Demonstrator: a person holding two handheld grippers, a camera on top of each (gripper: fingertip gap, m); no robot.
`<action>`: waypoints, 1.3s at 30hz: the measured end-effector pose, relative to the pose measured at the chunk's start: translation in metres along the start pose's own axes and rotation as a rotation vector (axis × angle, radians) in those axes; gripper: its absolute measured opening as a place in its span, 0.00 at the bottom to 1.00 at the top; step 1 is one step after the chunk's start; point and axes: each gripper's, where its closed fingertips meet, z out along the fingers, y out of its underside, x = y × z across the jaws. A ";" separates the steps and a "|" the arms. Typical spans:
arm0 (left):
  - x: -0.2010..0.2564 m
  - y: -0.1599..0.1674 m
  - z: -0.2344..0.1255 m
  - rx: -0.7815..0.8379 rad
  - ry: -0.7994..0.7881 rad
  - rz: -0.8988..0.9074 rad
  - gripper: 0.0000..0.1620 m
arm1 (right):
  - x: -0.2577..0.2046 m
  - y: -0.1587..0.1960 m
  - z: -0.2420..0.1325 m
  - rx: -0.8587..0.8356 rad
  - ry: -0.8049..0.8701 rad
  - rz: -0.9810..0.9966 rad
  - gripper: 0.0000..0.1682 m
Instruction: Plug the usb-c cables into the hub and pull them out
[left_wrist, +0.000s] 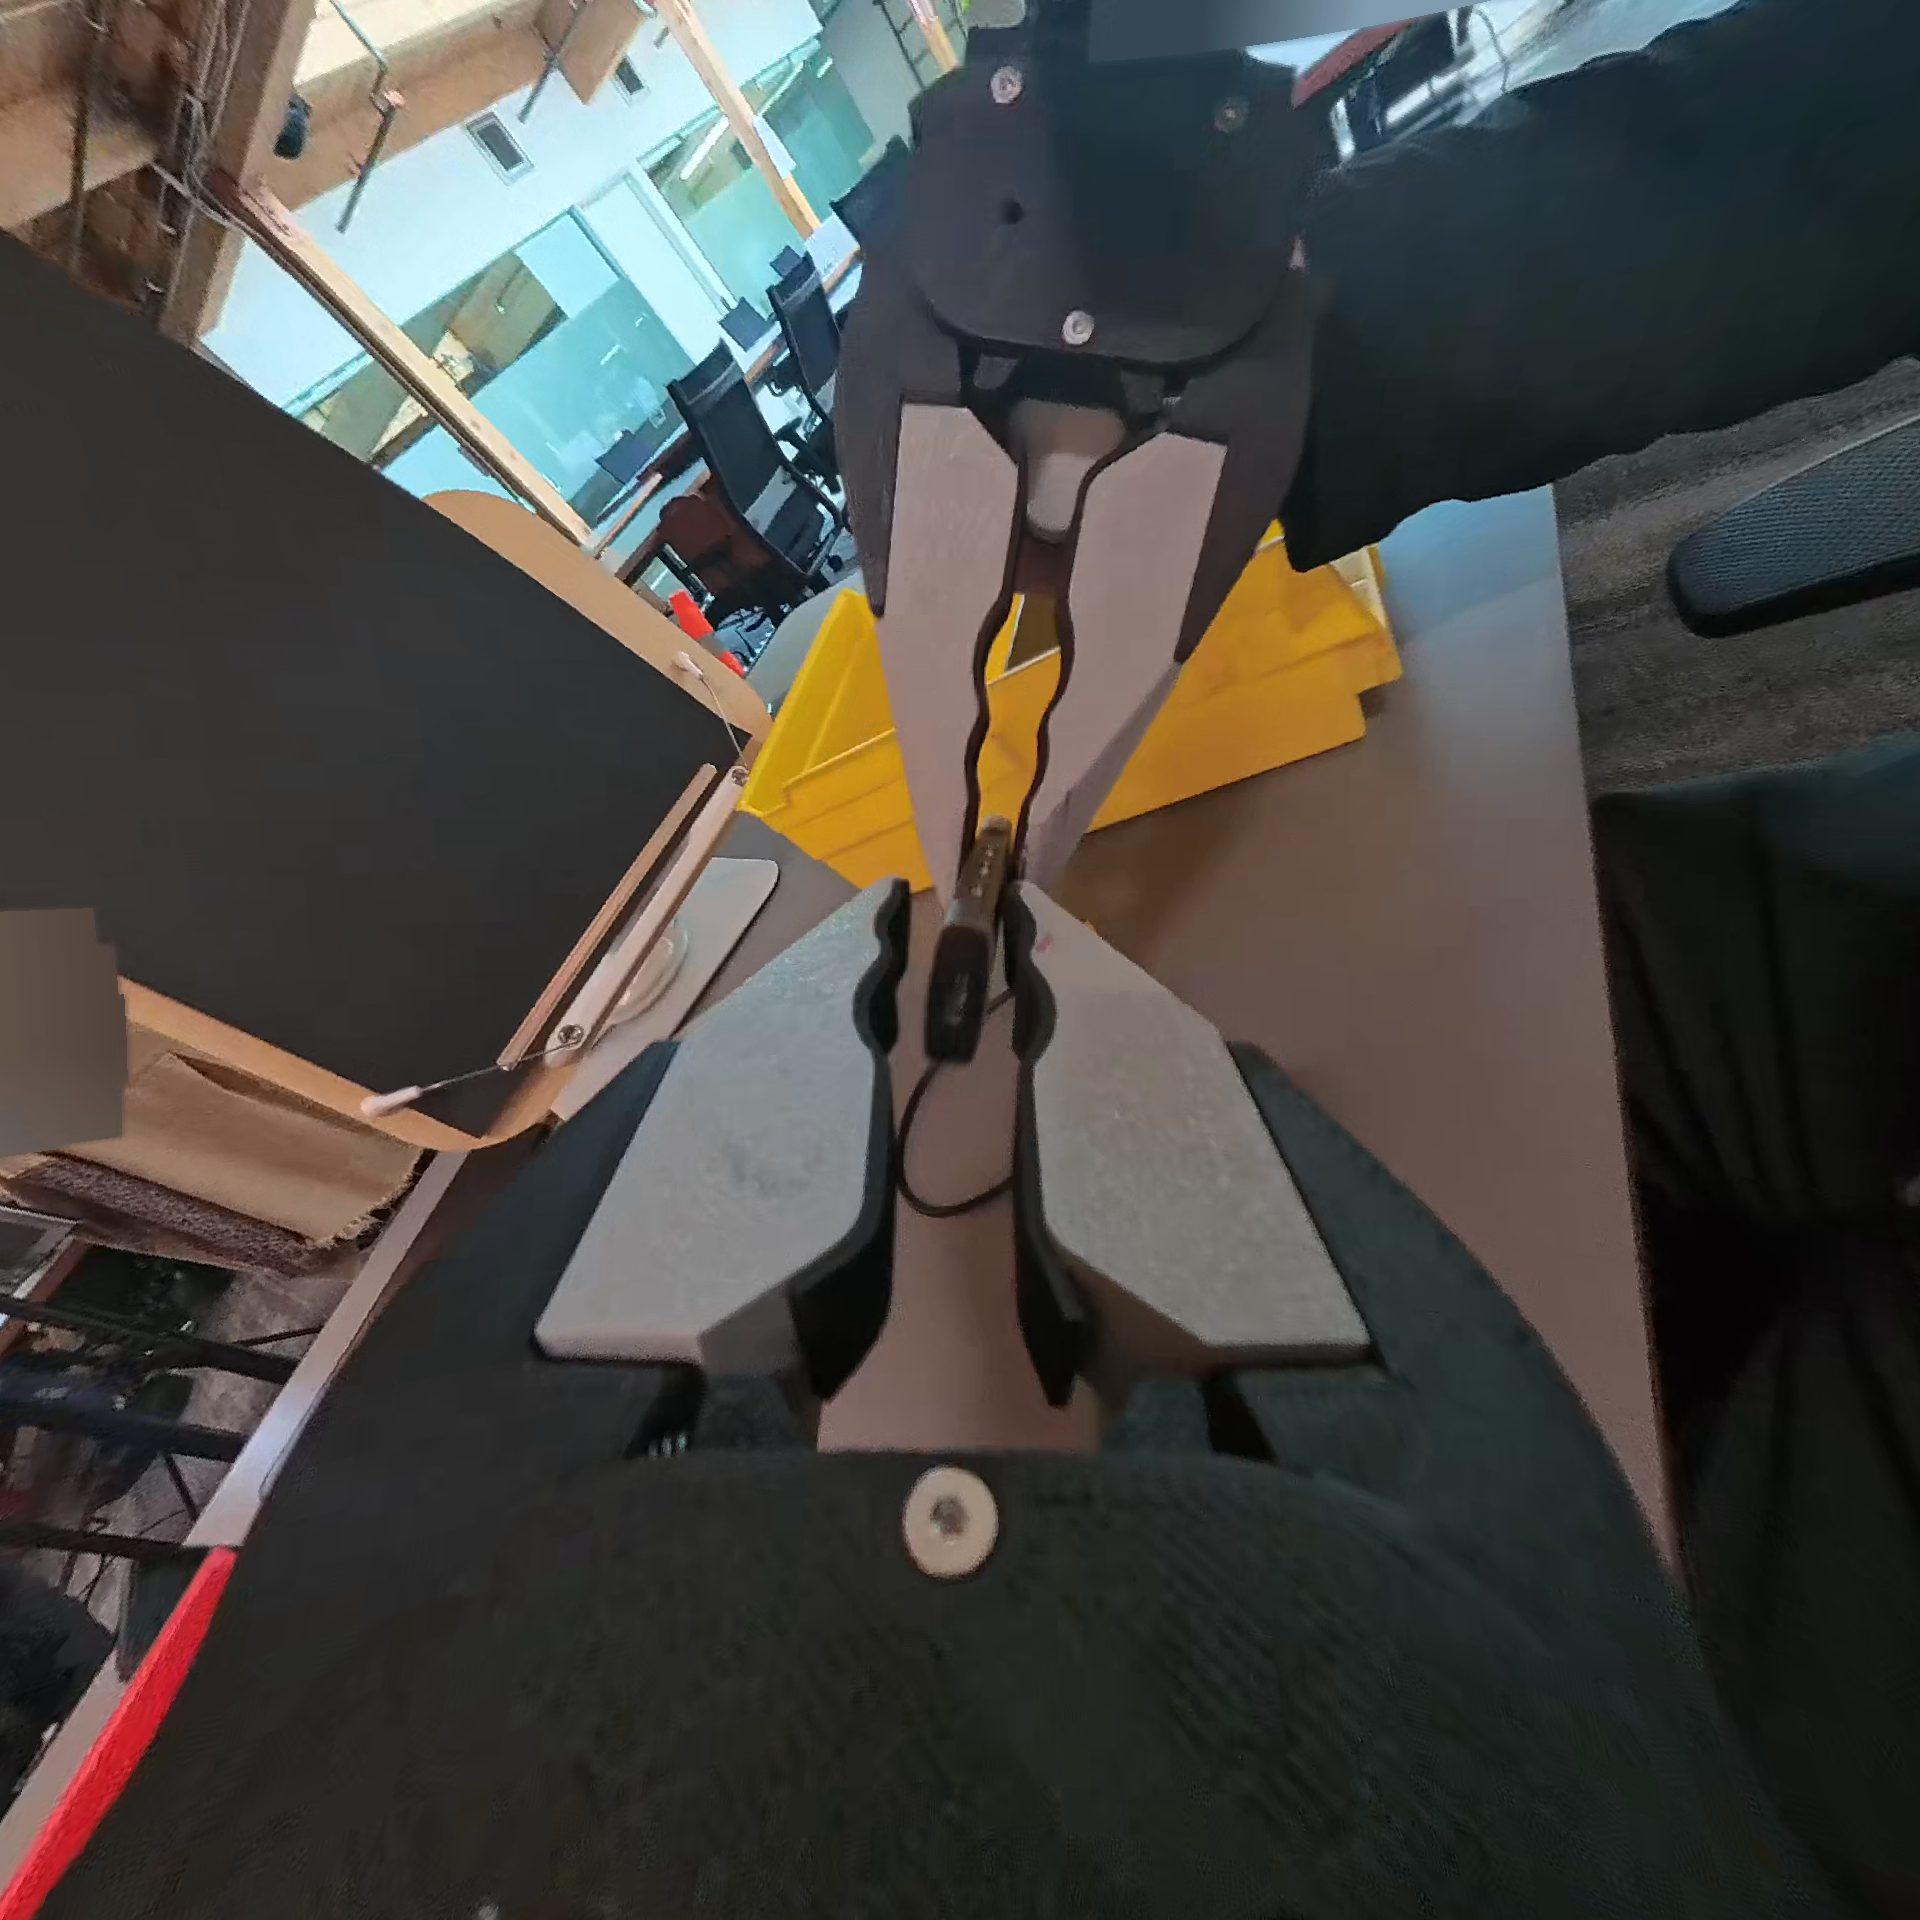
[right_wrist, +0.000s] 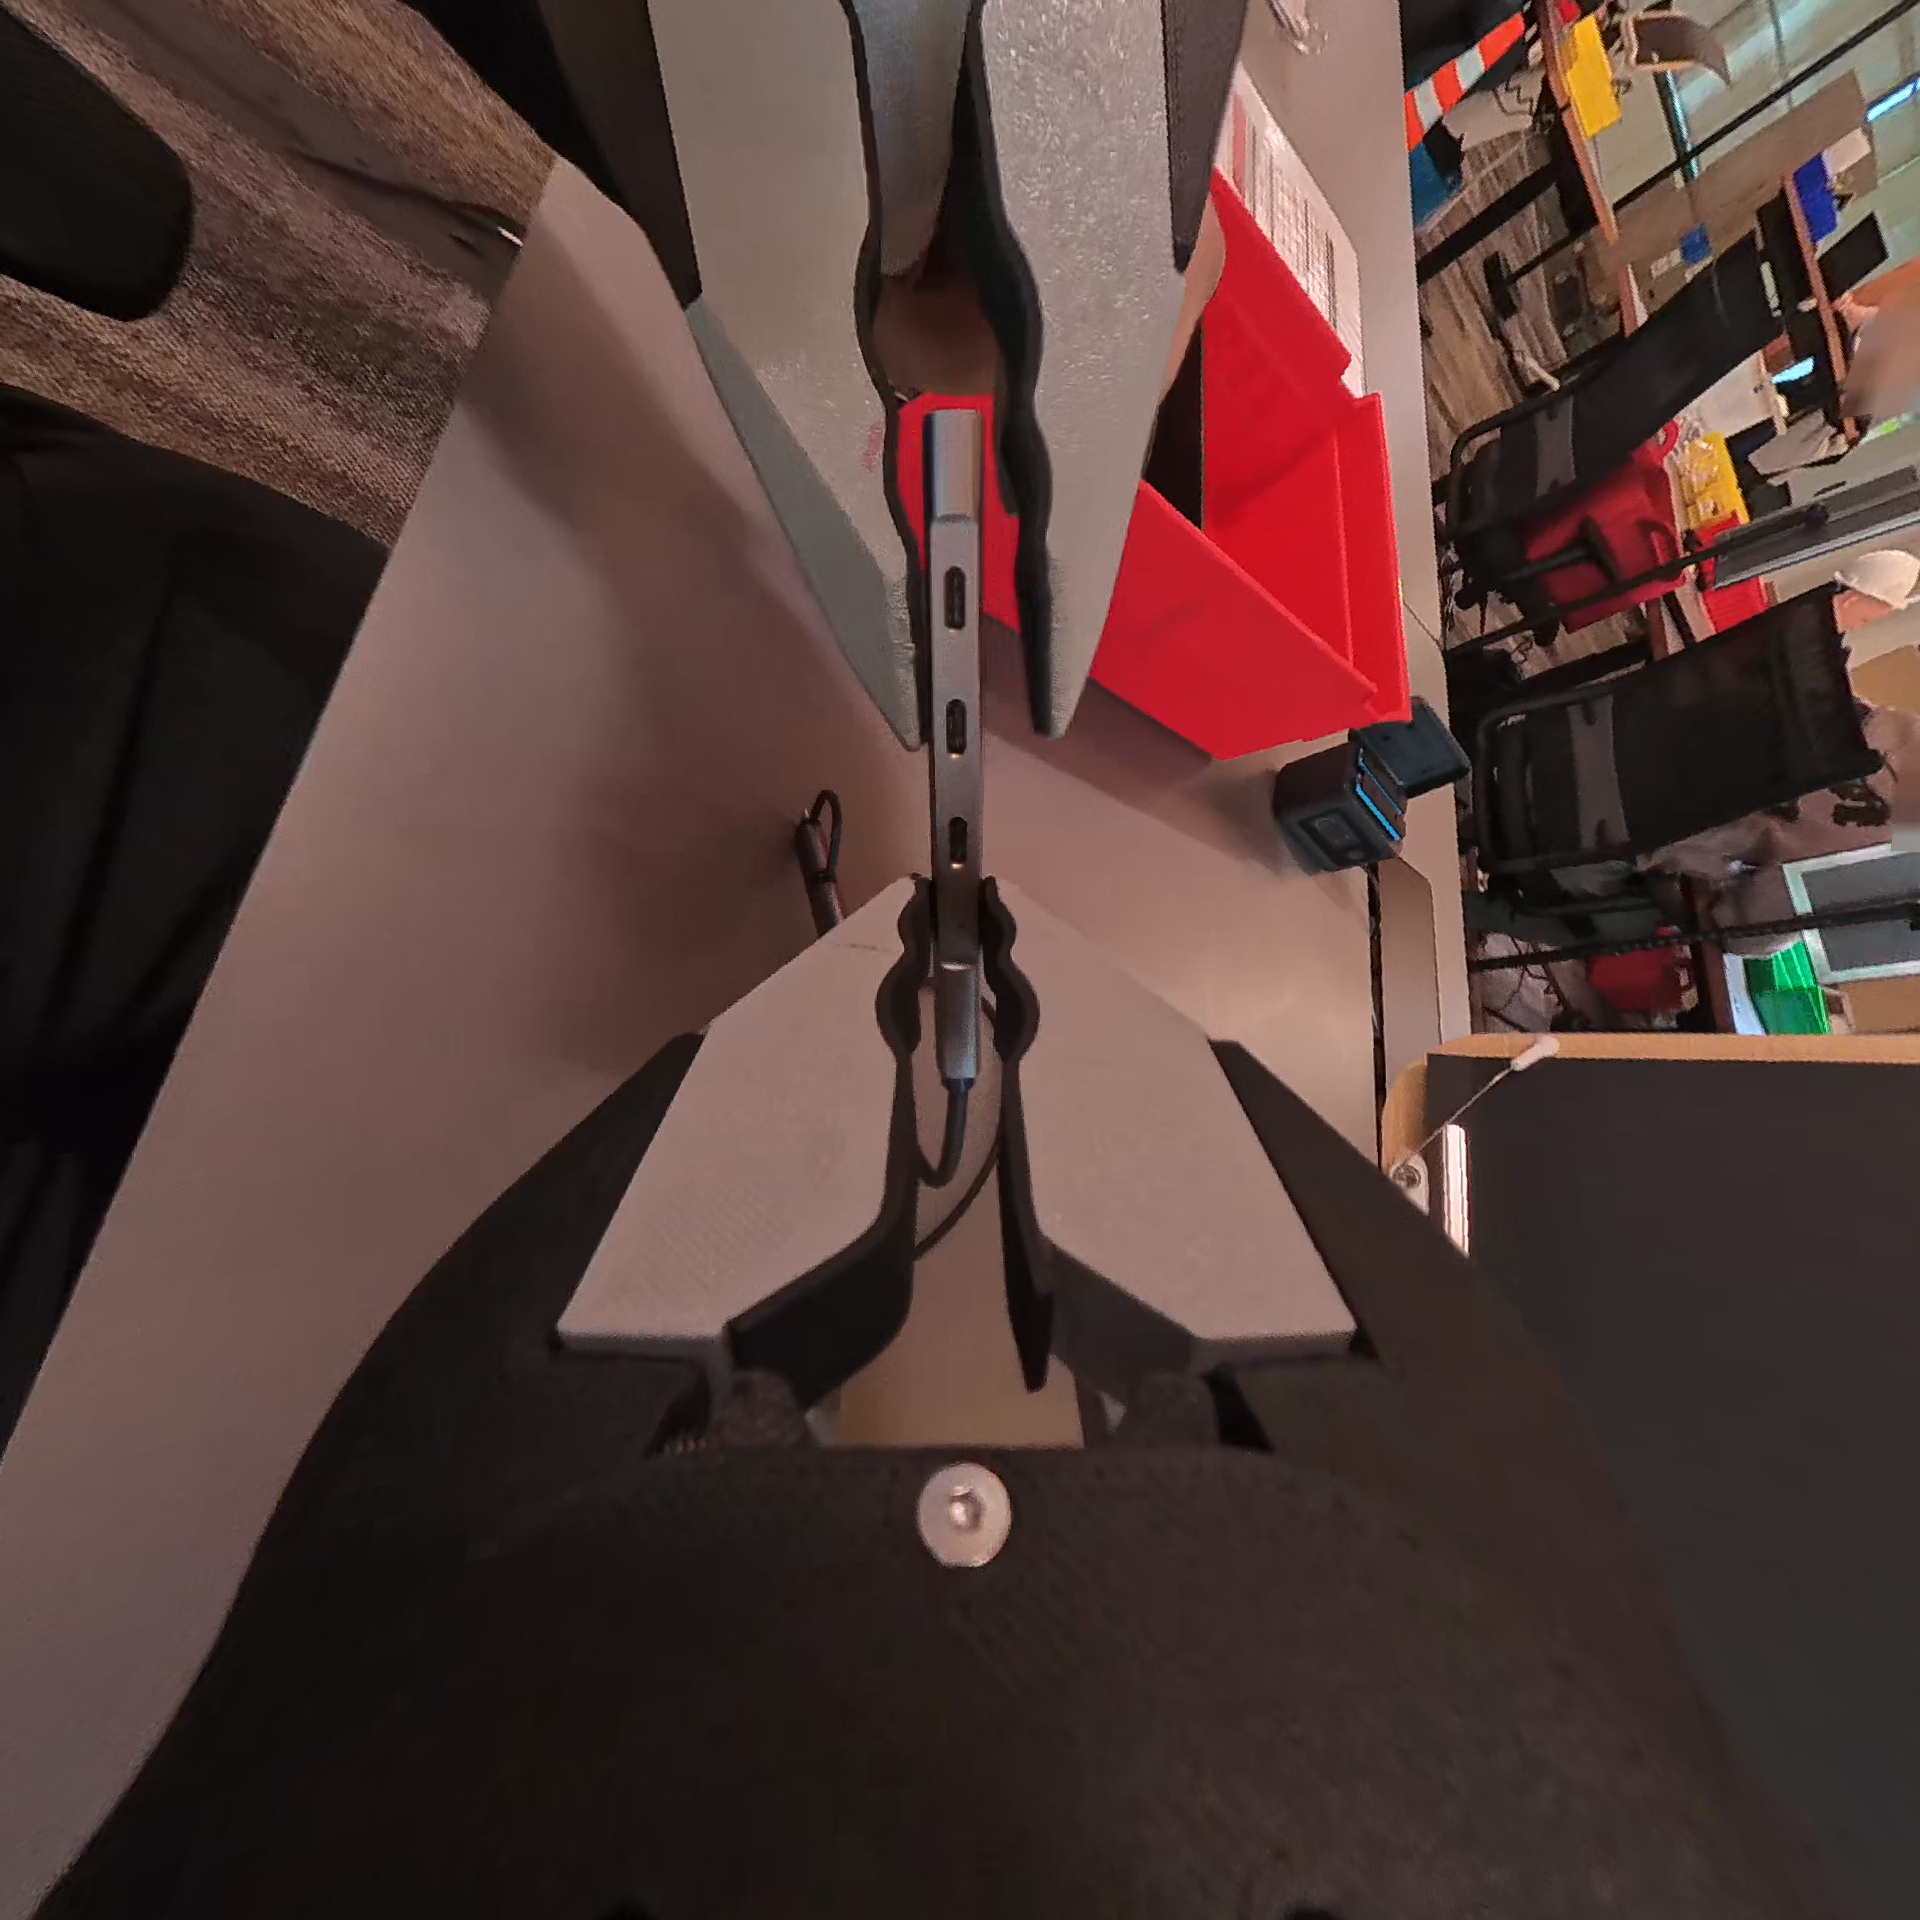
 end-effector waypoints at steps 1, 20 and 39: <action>0.002 0.002 -0.002 -0.002 0.006 -0.011 0.09 | -0.001 -0.001 -0.002 0.008 -0.002 -0.002 0.03; 0.009 0.055 -0.011 -0.123 -0.101 0.188 0.05 | -0.020 0.045 0.005 -0.299 -0.154 0.492 0.06; 0.024 0.103 -0.021 -0.118 -0.253 0.151 0.04 | -0.060 0.130 0.054 -0.866 -0.590 0.690 0.07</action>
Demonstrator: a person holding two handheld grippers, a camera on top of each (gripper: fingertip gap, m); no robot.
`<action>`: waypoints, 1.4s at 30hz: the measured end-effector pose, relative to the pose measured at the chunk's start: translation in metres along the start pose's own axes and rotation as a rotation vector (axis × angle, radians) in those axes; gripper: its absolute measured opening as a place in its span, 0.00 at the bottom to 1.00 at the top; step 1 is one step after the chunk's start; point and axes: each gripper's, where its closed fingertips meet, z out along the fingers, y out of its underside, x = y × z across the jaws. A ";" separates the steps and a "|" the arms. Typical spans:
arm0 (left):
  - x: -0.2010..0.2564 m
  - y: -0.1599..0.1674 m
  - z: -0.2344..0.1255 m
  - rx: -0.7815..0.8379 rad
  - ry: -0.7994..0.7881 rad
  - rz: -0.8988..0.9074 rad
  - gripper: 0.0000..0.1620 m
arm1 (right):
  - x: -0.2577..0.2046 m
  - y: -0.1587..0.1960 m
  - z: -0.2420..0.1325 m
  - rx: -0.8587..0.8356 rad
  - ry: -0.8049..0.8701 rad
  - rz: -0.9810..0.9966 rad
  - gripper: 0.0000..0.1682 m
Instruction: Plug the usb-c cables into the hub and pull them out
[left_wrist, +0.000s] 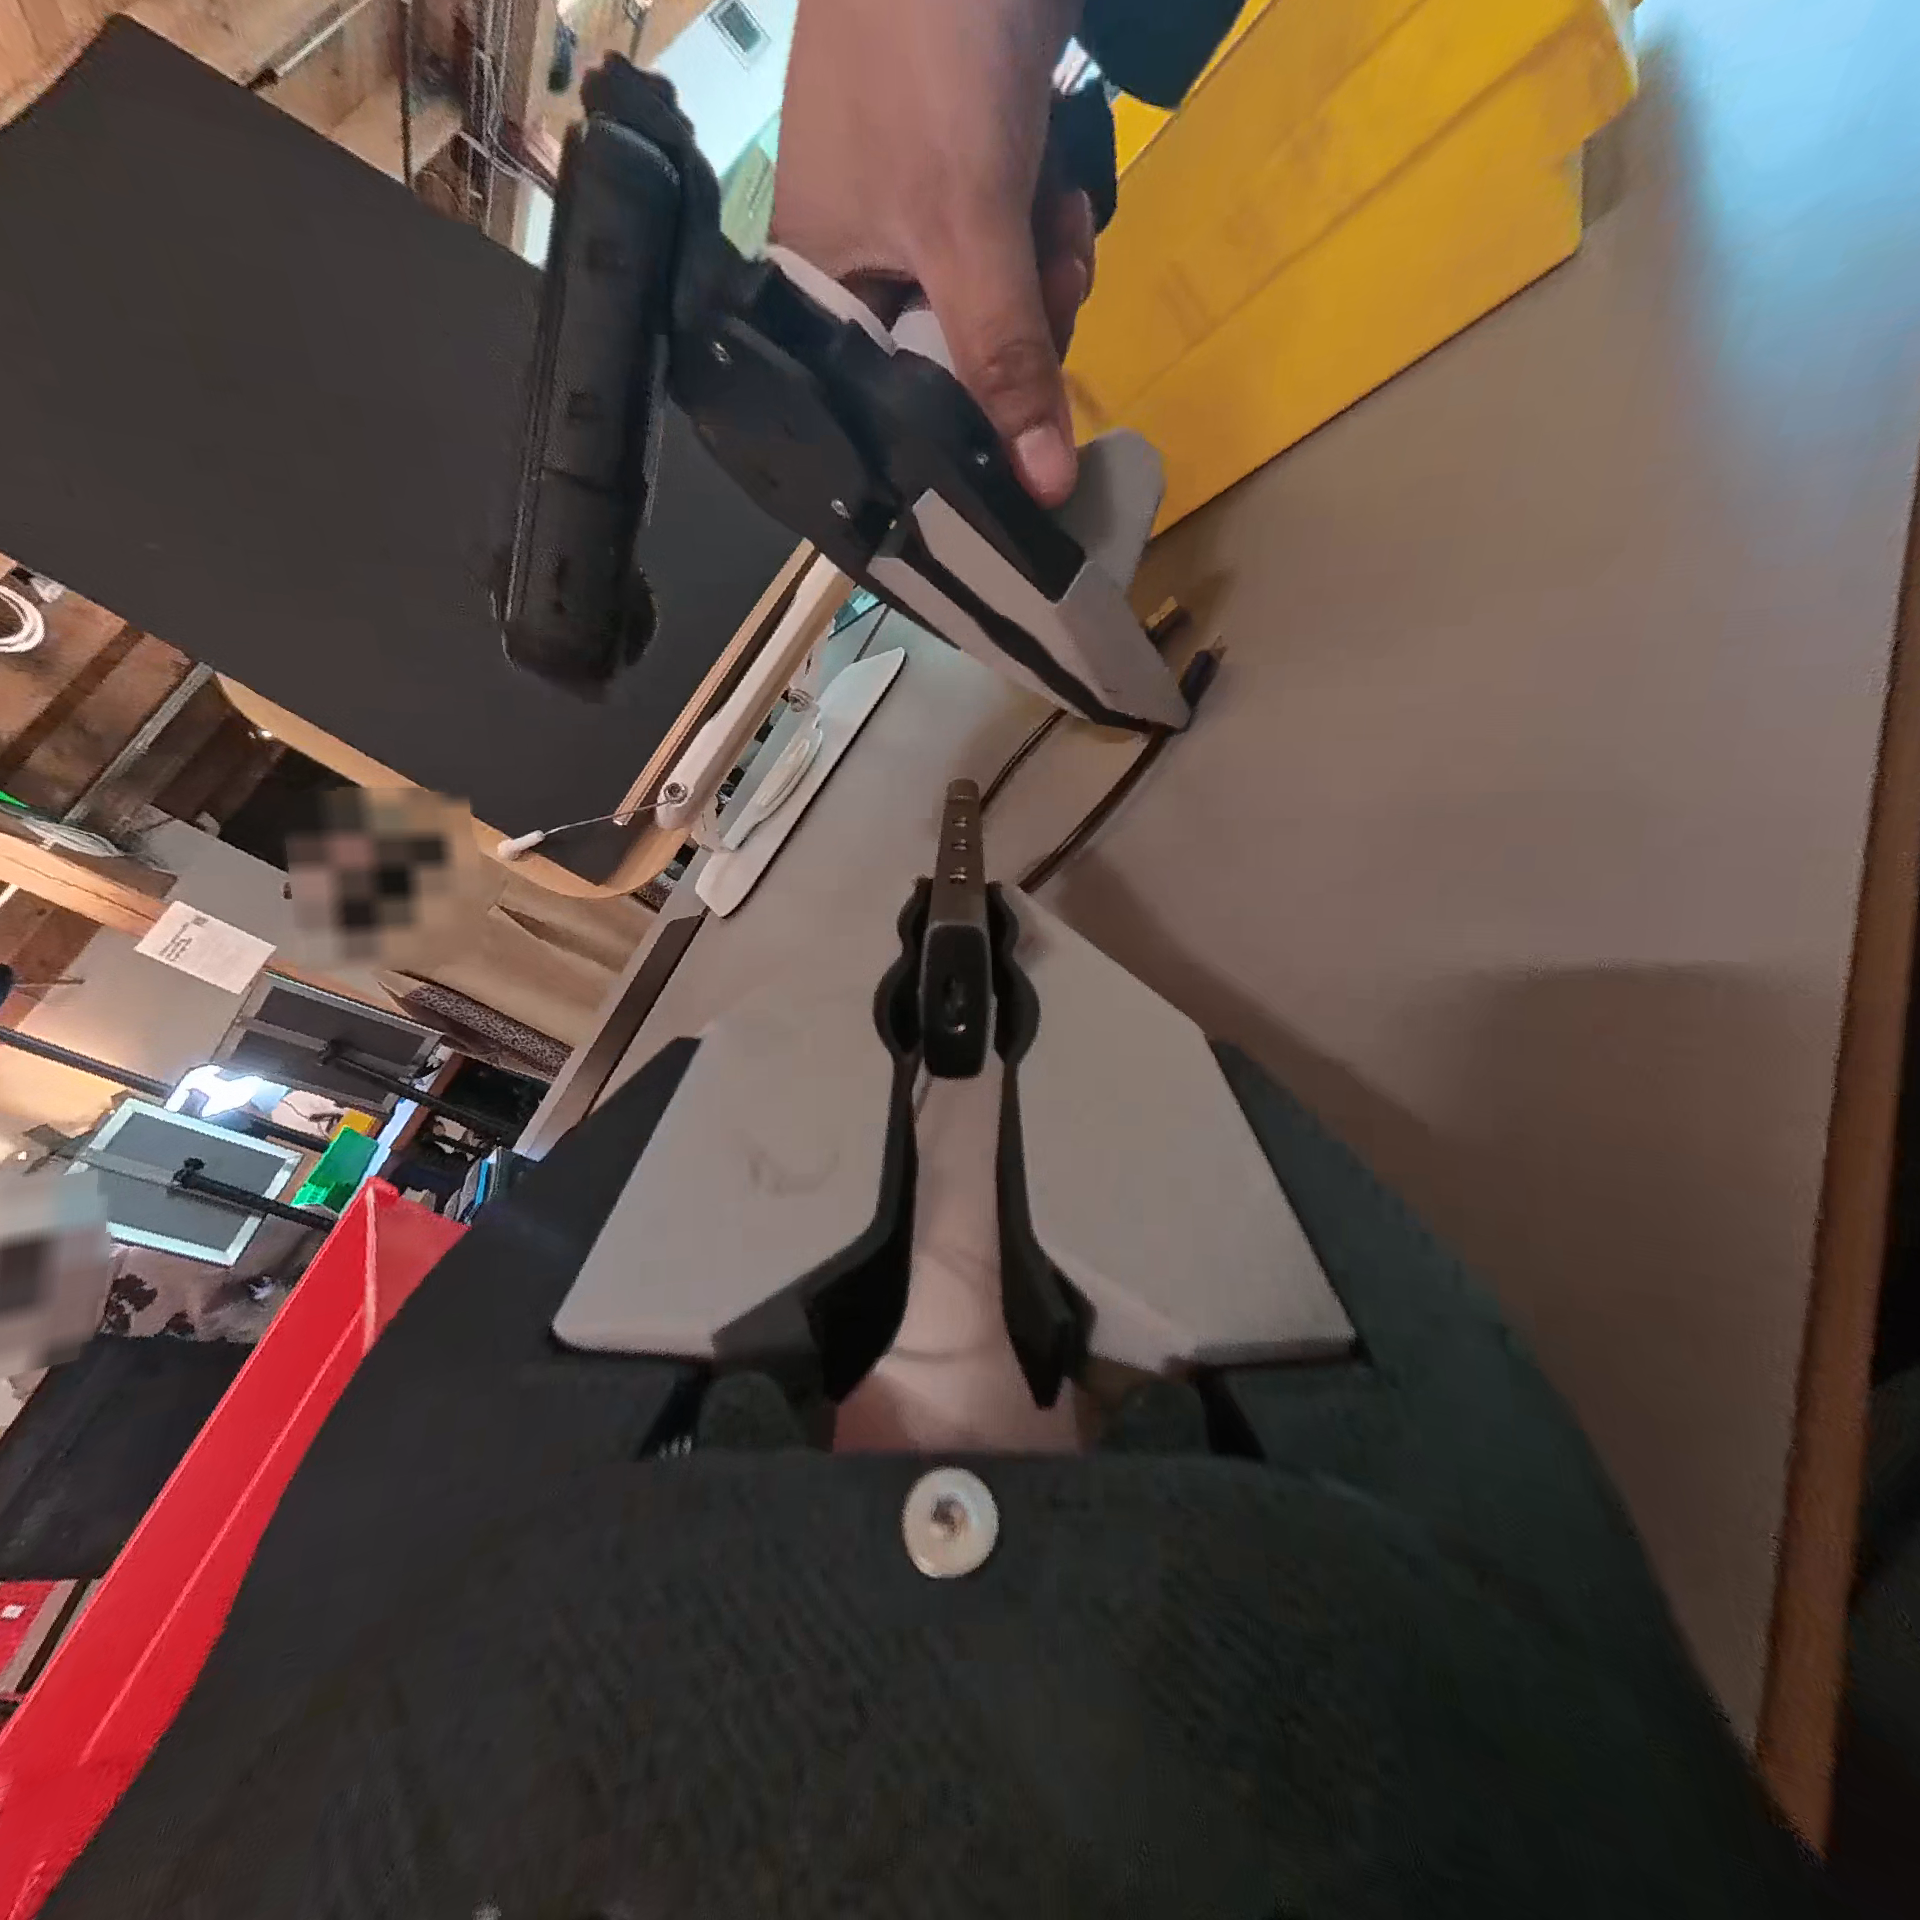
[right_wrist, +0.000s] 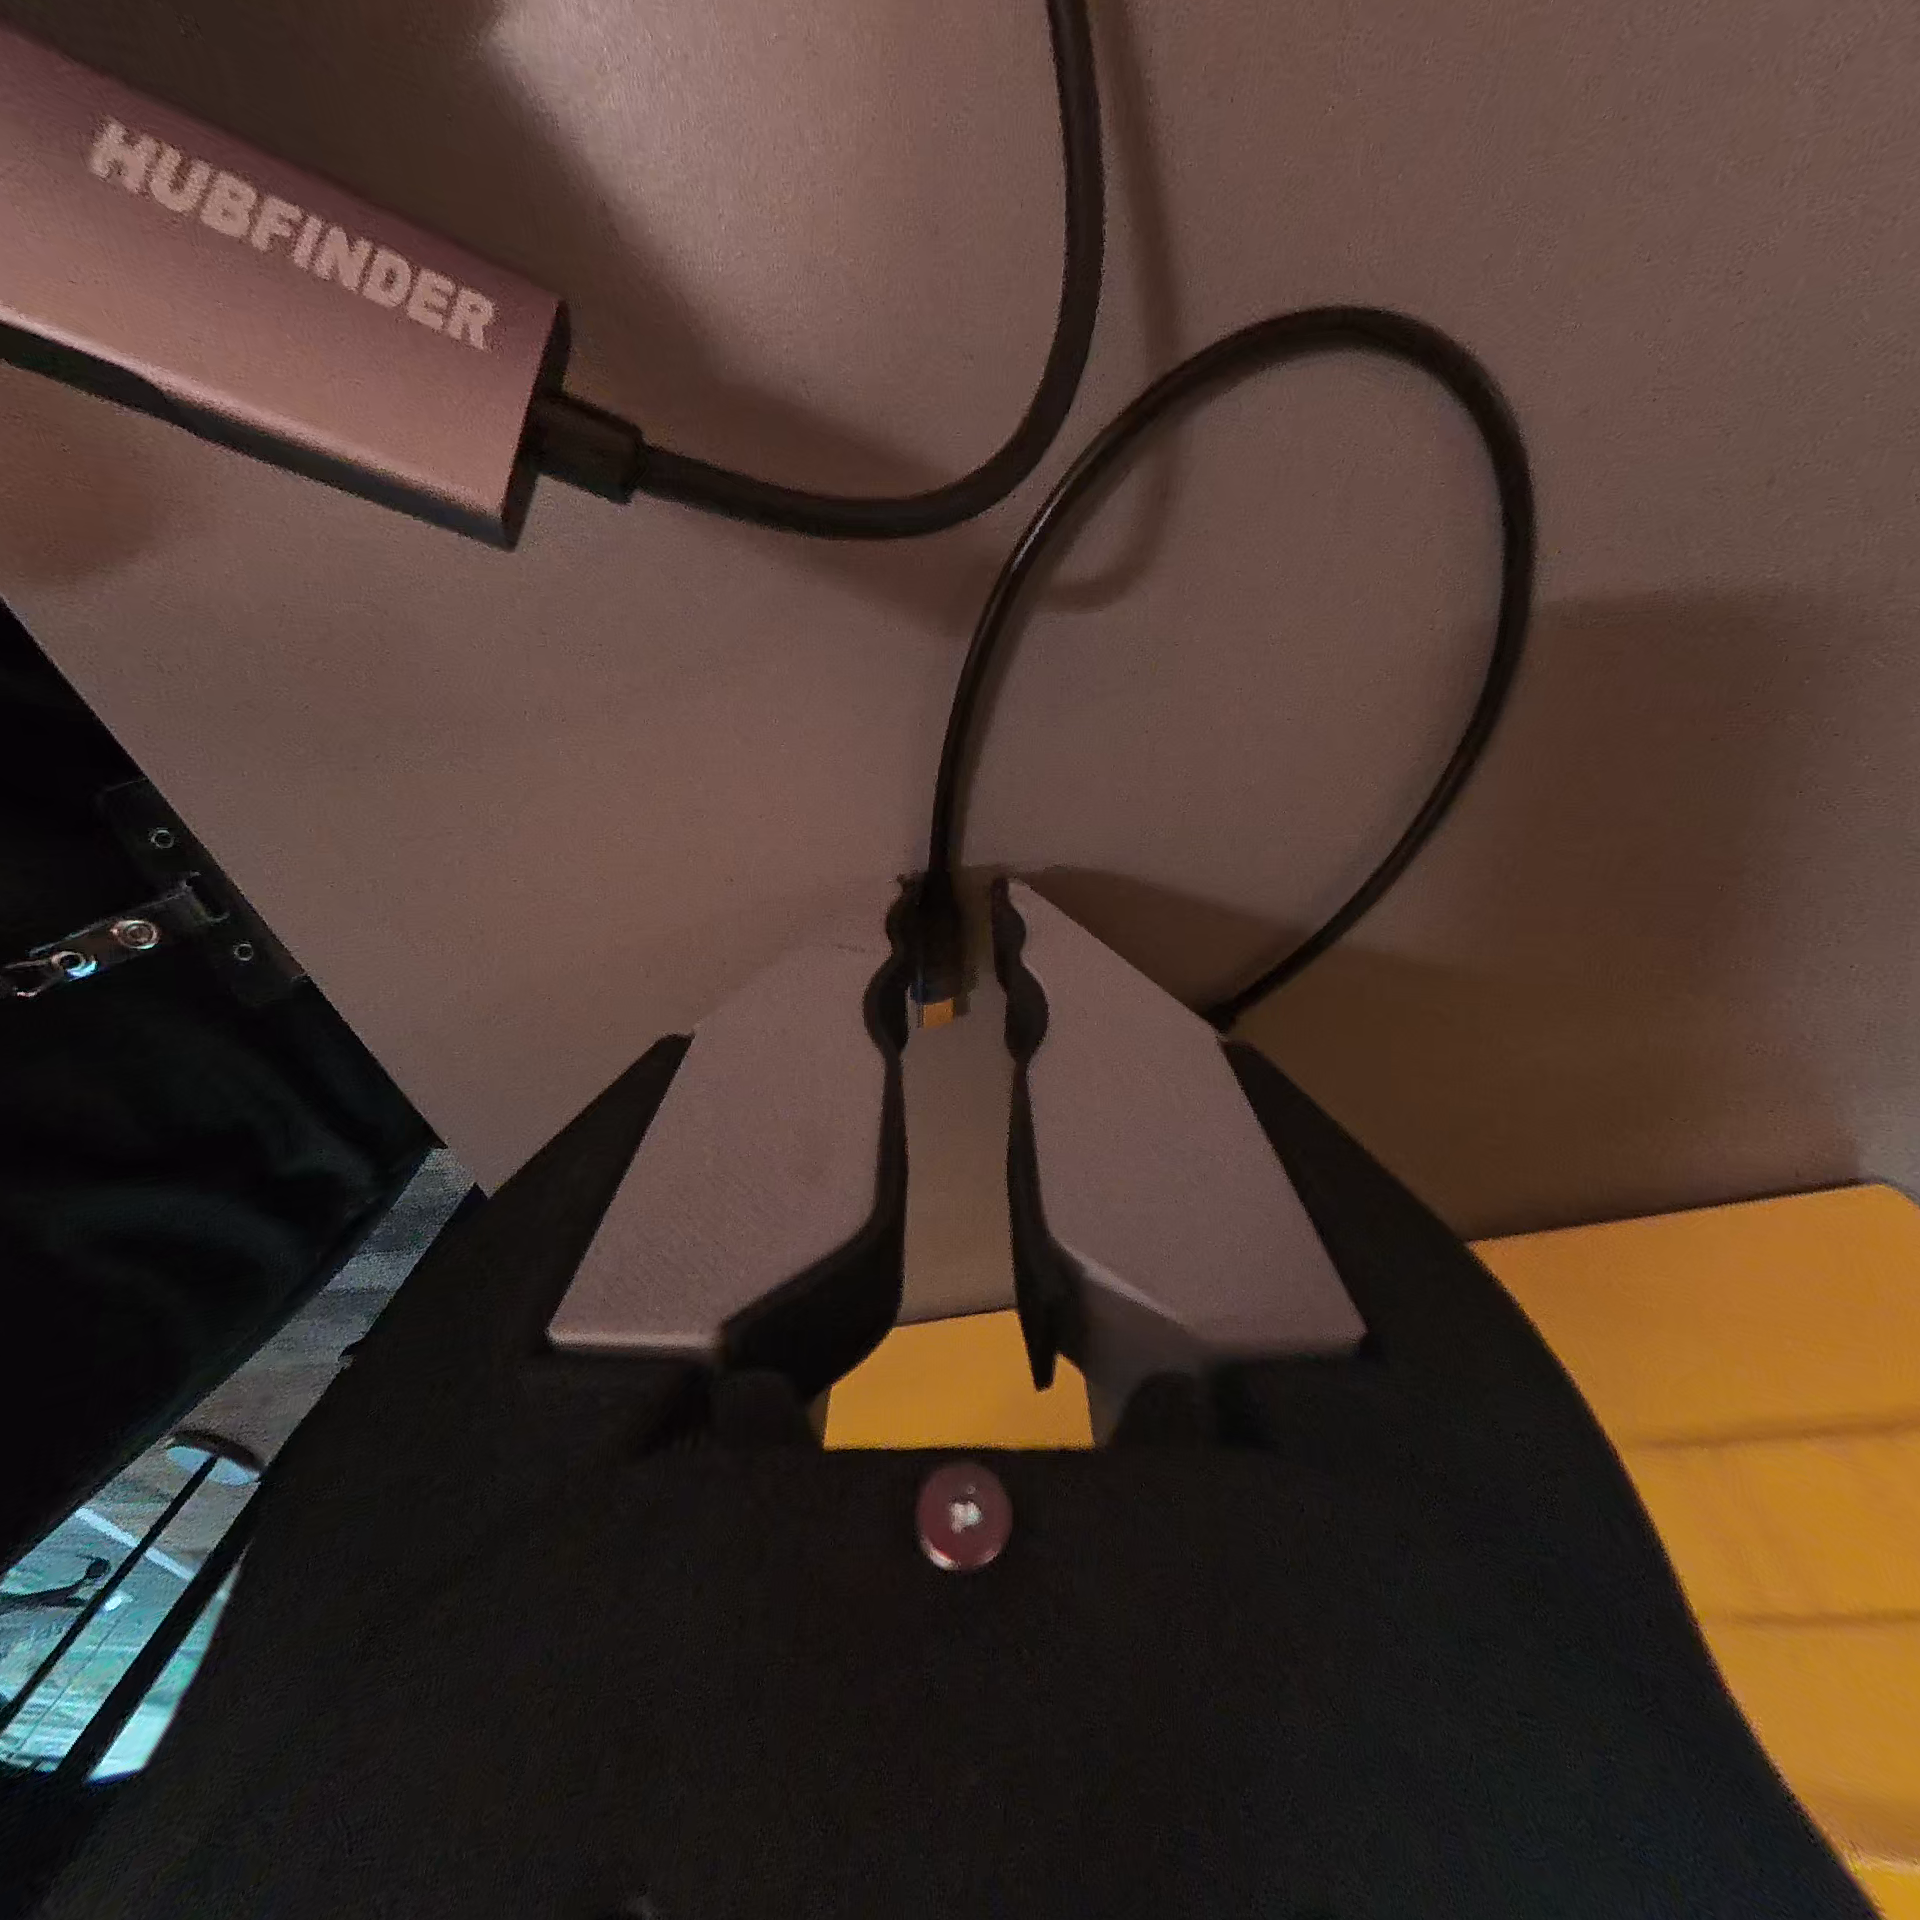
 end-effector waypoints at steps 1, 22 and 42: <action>0.001 0.000 0.000 -0.001 0.004 0.005 0.04 | 0.000 -0.001 0.000 0.007 -0.007 -0.005 0.06; -0.099 -0.017 0.008 -0.054 -0.369 -0.427 0.04 | -0.010 -0.083 -0.191 1.635 -0.365 0.506 0.01; -0.039 -0.018 0.054 -0.114 -0.144 -0.435 0.04 | -0.012 -0.081 -0.143 1.802 0.014 0.525 0.01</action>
